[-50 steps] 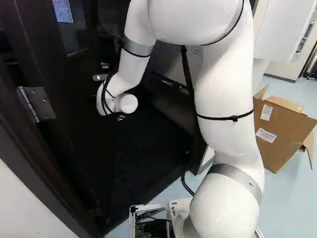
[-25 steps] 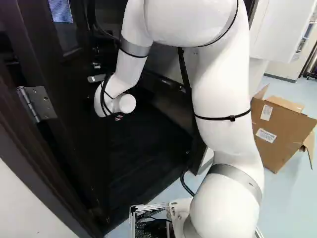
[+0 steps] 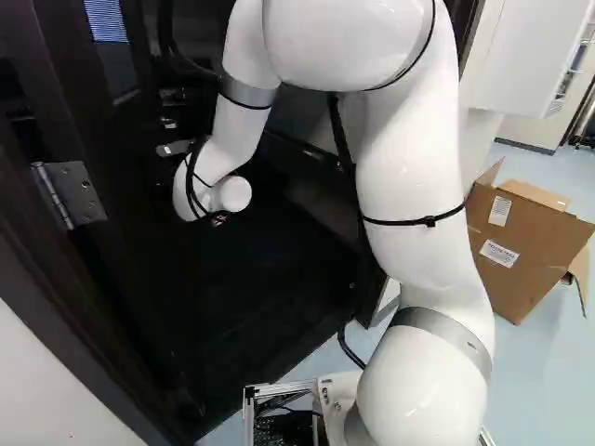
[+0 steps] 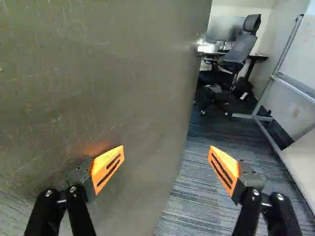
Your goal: Open the door and move inside
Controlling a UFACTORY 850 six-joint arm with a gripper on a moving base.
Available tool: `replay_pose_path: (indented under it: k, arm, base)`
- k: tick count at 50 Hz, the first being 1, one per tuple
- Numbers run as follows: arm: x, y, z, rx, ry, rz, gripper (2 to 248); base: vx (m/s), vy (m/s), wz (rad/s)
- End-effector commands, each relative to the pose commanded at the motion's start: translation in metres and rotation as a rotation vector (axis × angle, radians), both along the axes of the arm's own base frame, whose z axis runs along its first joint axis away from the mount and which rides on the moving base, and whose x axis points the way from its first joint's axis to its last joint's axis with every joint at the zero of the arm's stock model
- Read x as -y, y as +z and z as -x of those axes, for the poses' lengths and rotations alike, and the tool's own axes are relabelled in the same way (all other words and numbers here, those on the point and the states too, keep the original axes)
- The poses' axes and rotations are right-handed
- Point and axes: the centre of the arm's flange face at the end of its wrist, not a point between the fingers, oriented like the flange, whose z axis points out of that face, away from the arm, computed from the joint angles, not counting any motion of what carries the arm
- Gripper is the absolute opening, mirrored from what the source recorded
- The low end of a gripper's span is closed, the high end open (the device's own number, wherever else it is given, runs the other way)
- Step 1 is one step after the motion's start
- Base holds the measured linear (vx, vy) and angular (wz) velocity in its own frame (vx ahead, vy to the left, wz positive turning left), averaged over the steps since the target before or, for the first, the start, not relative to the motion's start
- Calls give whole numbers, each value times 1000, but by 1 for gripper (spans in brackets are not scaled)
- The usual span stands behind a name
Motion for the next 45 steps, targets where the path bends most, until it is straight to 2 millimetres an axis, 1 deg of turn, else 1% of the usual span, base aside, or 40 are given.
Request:
replay_pose_path:
  k: [45]
  arm:
    - [-33, -3, 1, 41, 122, 27, 247]
  base:
    - [0, 0, 0]
